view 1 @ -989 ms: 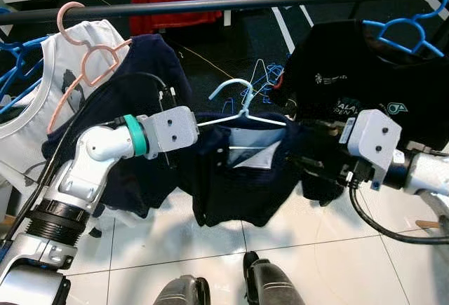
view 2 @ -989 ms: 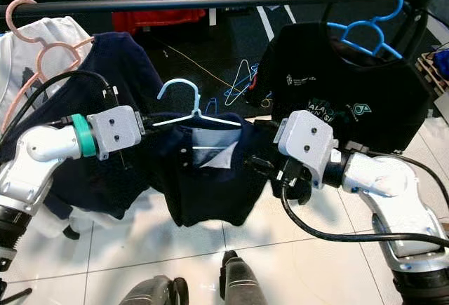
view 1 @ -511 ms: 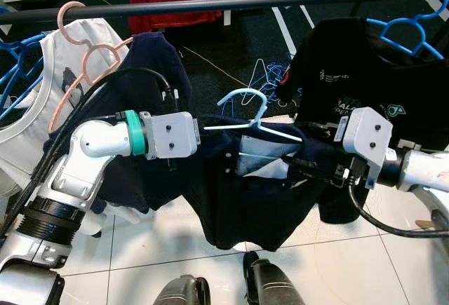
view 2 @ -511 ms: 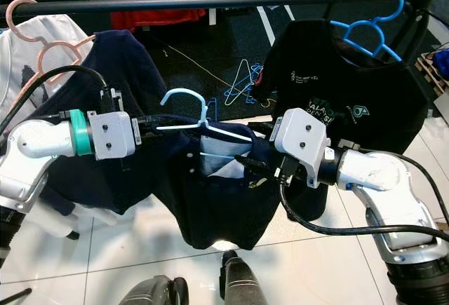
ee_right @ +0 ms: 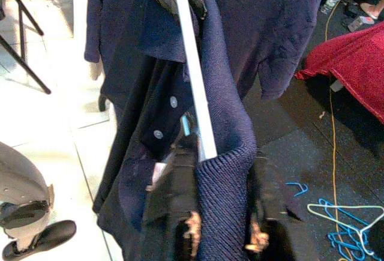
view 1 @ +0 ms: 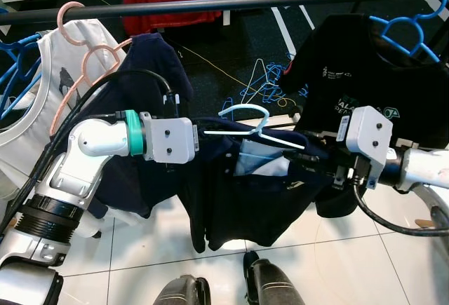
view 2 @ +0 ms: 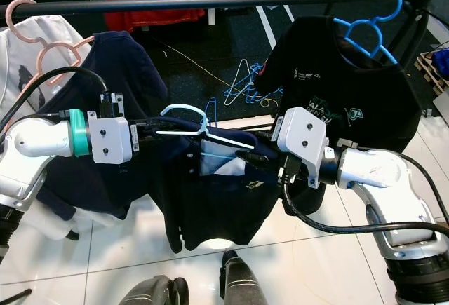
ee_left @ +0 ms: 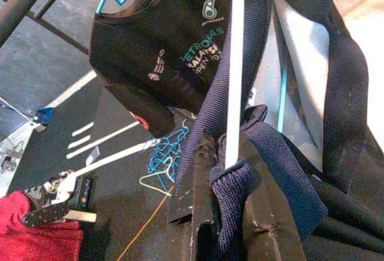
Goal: Hang hanger
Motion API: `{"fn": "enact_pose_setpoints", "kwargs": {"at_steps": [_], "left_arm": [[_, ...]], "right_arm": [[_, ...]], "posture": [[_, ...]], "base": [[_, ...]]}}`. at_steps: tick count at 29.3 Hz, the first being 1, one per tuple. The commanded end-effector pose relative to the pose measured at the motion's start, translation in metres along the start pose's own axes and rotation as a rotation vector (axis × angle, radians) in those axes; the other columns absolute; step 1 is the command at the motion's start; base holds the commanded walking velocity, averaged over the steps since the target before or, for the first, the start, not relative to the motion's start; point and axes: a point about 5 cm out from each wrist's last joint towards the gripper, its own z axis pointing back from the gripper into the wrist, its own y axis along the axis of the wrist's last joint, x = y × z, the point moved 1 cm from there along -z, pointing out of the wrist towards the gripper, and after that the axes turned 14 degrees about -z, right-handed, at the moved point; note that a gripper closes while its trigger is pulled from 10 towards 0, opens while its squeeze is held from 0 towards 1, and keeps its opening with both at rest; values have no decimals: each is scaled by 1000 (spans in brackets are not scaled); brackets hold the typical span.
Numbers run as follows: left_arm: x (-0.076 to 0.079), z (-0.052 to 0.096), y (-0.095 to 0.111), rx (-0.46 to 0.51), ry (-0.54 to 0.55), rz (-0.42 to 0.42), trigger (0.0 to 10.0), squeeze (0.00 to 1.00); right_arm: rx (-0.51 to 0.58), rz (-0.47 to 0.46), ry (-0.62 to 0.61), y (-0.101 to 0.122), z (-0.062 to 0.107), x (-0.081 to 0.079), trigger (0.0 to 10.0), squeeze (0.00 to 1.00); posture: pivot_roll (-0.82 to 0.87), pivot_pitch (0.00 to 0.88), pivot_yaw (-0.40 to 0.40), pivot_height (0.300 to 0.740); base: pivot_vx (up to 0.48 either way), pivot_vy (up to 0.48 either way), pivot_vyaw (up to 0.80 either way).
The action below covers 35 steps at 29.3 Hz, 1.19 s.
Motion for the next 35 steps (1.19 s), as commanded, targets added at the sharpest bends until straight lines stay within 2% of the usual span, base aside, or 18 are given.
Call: {"fn": "enact_pose_setpoints", "kwargs": {"at_steps": [1,8,9,10,12,19,20,21,23,26,27,30,31,32,33,34,35], "left_arm": [[1,-3,4,35,-16,-19,10000,0],[3,-5,3,30,-25,-4,10000,0],[1,-5,4,45,-25,49,10000,1000],[1,-5,4,45,-25,49,10000,1000],[-3,-6,5,67,-14,107,10000,1000],[-8,-4,8,83,-1,149,10000,1000],[-8,0,10,95,-17,190,10000,0],[-5,5,11,104,-49,226,10000,0],[-5,5,11,104,-49,226,10000,0],[3,13,13,113,-111,285,10000,0],[6,19,11,102,-113,326,10000,0],[8,22,10,94,-109,354,10000,0],[8,25,7,80,-78,392,10000,0],[8,25,7,80,-78,392,10000,0],[5,28,2,62,-16,448,10000,0],[5,28,2,62,-16,448,10000,0],[5,29,-5,30,53,508,10000,0]], "right_arm": [[6,-6,28,1,-1,-4,0,0],[11,-6,42,0,-5,-6,0,0],[14,-9,44,-2,-6,-7,0,0],[14,-9,44,-2,-6,-7,0,0],[17,-16,35,-3,-7,-7,0,0],[20,-35,4,-8,-8,-6,0,0],[24,-51,-24,-12,-9,-4,0,0],[29,-72,-59,-16,-9,-2,0,0],[29,-72,-59,-16,-9,-2,0,0],[41,-113,-126,-25,-10,4,0,0],[50,-143,-171,-31,-11,8,0,0],[55,-163,-200,-36,-12,11,0,0],[54,-181,-217,-41,-13,11,0,0],[54,-181,-217,-41,-13,11,0,0],[51,-199,-238,-47,-14,12,0,0],[51,-199,-238,-47,-14,12,0,0],[58,-217,-276,-52,-16,14,0,0]], "posture": [[-197,123,87,740],[-194,120,89,740],[-194,119,91,740],[-194,119,91,740],[-195,119,91,740],[-194,120,94,740],[-194,121,96,740],[-192,125,98,740],[-192,125,98,740],[-188,128,98,740],[-178,135,96,740],[-178,135,96,740],[-172,139,93,740],[-172,139,93,740],[-168,140,93,740],[-168,140,93,740],[-166,143,90,740]], "base": [[0,0,0],[0,0,0],[0,0,0],[0,0,0],[0,0,0],[0,0,0],[0,0,0],[0,0,0],[0,0,0],[0,0,0],[0,0,0],[0,0,0],[0,0,0],[0,0,0],[0,0,0],[0,0,0],[0,0,0]]}}
